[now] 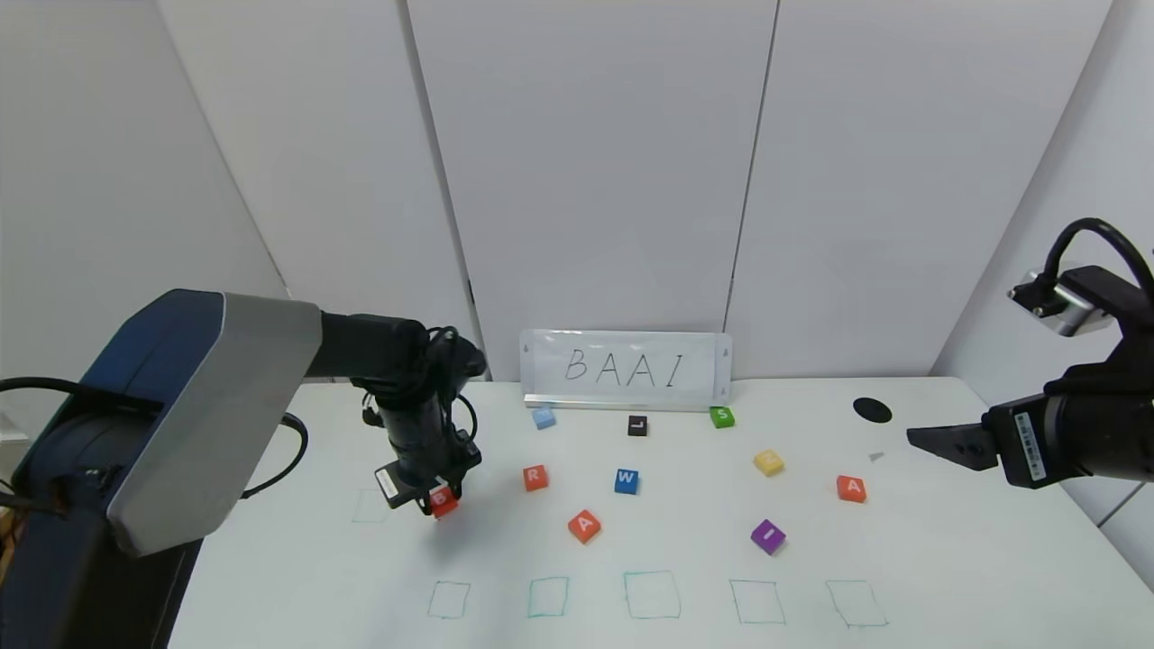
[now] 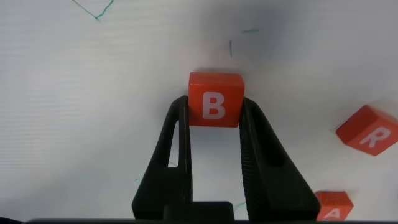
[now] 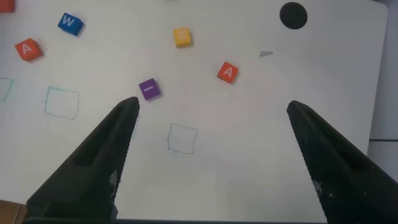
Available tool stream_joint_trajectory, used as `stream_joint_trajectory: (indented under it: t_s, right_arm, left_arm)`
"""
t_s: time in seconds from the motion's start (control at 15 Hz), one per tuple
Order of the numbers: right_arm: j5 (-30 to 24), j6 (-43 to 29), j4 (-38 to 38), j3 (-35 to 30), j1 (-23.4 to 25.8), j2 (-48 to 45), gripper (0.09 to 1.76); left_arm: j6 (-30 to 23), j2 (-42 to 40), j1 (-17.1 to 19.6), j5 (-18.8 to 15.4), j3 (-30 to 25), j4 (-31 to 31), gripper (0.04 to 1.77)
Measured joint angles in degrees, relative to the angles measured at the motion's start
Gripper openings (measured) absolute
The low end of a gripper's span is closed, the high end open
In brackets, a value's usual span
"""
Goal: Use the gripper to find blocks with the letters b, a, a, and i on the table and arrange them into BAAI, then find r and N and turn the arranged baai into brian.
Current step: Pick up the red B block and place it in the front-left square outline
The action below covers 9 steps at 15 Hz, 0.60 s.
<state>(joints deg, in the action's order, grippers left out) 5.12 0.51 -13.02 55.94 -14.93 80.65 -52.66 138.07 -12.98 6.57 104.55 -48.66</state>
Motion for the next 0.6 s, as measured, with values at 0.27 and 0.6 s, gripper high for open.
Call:
stream_joint_trajectory:
  t_s: [0.27,0.6]
  right_arm:
    - [0.16,0.00,0.00,-0.18,-0.30,-0.12,1.71]
    - [0.24,0.00,0.00,-0.40,-0.80,-0.15,1.71]
  left_arm:
    - [9.47,-6.66,-0.22,-1.32,-11.08,6.06,0.51]
    - [21.44,-15.85,-2.52,-1.54,-27.62,16.10,0.51]
